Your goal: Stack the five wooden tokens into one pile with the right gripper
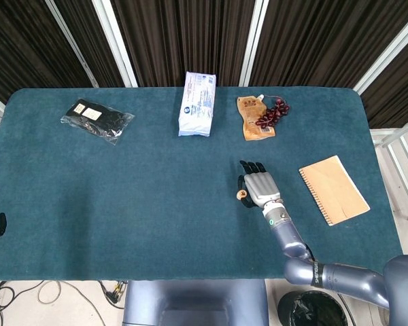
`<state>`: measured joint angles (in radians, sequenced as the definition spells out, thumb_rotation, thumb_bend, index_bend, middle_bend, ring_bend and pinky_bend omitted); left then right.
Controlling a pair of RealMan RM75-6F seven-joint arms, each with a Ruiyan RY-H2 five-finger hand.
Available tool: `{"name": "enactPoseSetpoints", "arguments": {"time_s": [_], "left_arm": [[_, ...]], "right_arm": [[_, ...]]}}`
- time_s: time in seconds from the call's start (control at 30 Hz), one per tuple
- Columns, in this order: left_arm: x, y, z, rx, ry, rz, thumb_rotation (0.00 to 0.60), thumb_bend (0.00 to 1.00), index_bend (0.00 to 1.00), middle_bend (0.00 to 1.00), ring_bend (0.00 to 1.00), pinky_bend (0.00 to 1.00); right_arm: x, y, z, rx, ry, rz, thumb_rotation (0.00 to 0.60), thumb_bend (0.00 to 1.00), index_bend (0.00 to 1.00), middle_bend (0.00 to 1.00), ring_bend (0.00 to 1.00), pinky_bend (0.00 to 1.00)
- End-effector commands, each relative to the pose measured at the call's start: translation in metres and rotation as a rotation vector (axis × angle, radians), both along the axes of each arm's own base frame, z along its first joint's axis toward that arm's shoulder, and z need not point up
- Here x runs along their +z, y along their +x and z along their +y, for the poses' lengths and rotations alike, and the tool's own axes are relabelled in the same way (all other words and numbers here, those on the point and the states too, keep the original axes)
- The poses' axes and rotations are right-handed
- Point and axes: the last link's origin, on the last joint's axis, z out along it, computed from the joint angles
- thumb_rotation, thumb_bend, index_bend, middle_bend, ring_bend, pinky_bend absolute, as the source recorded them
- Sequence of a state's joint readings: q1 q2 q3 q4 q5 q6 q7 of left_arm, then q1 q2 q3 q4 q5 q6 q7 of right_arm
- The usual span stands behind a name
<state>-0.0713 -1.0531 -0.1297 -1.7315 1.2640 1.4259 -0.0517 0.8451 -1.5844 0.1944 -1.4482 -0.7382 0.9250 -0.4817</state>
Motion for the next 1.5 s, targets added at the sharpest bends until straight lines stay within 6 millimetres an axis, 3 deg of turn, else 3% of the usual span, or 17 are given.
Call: {"name": "enactPoseSetpoints", "arguments": {"time_s": [0.03,1.2,1.37,1.5], "left_arm": [[0.000,0.000,0.000,0.000,0.000,0.000,0.600,0.48,0.15,0.00,0.00,0.00],[0.000,0.000,0.000,0.002,0.000,-0.001,0.600,0.48,0.15,0.00,0.00,0.00],[0.000,0.000,0.000,0.000,-0.001,-0.002,0.600,0.48,0.15,0.00,0.00,0.00],[0.000,0.000,0.000,0.000,-0.002,-0.004,0.600,0.48,0.15,0.00,0.00,0.00]], "right_arm": [[0.000,0.000,0.000,0.000,0.000,0.001,0.600,0.42,0.52,0.00,0.00,0.00],[0.003,0.003,0.002,0.009,0.000,-0.008,0.600,0.42,0.45,0.00,0.00,0.00],[0.020,0.011,0.009,0.028,-0.026,-0.037,0.600,0.42,0.34,0.00,0.00,0.00],[0.053,0.015,0.020,0.096,-0.145,-0.028,0.600,0.42,0.28,0.00,0.00,0.00]]}}
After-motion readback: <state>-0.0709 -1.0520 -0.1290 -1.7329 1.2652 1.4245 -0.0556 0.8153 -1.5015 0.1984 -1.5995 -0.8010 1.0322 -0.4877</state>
